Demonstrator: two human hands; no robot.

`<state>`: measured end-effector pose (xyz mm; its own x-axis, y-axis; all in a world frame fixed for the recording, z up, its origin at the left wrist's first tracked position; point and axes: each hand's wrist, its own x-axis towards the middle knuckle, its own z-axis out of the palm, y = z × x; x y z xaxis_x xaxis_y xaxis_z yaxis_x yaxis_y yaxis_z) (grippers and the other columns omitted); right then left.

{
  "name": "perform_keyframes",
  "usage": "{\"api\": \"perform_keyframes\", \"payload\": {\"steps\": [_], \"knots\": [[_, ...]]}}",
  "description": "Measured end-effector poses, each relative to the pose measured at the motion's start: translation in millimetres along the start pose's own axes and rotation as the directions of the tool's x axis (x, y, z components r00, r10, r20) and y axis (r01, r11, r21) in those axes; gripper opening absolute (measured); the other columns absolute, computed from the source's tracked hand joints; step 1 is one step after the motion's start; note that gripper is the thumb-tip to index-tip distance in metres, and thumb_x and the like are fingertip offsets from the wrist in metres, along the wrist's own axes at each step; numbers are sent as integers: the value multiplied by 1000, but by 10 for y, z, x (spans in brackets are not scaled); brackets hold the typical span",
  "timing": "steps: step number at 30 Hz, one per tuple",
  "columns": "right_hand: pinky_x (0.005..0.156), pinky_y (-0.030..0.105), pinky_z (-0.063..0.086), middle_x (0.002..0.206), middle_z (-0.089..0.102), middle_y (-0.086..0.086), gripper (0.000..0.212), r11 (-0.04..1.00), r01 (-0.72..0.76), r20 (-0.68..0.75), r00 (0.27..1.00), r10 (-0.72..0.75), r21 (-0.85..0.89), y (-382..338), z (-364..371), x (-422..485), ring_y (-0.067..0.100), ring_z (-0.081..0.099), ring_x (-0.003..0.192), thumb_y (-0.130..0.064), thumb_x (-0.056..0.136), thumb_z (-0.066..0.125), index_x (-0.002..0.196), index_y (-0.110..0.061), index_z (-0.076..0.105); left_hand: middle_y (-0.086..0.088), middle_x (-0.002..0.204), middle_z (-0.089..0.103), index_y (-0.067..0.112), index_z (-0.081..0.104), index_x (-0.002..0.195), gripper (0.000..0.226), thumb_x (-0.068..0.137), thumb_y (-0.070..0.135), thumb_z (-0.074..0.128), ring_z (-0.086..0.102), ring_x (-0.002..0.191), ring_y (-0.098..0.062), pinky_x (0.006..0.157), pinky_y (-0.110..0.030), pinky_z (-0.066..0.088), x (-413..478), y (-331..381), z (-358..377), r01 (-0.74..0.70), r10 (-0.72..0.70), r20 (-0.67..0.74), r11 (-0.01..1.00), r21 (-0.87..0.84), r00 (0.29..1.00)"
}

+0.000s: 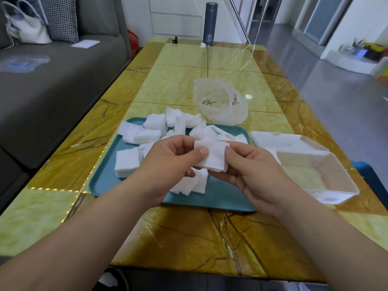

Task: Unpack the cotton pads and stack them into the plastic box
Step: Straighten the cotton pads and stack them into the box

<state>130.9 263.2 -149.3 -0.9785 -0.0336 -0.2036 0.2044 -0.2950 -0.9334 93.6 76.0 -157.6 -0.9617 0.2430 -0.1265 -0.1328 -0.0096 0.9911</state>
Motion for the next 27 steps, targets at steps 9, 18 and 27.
{"api": "perform_keyframes", "payload": {"steps": [9,18,27], "knots": [[87,35,63,116,77,18,27,999,-53,32,998,53,11,-8,-16,17,31,74,111,-9,106,52,126,-1,69,-15,96,74,18,78,98,7,91,19,78,60,74,-17,67,-34,49,10,-35,0,-23,21,17,997,70,1000],[98,43,59,120,75,17,31,997,-81,48,996,80,6,-9,-4,21,30,73,113,-18,108,50,127,-3,69,2,77,69,18,72,90,8,90,22,79,61,66,-9,62,-32,49,-5,-66,60,-19,23,-46,996,89,999],[88,41,63,108,78,20,23,996,-41,-26,999,39,-75,59,-33,21,33,75,105,2,97,64,117,-4,70,-8,81,68,29,75,105,22,85,27,84,60,67,-10,58,-26,49,-8,4,-56,55,-59,8,965,258,998]]}}
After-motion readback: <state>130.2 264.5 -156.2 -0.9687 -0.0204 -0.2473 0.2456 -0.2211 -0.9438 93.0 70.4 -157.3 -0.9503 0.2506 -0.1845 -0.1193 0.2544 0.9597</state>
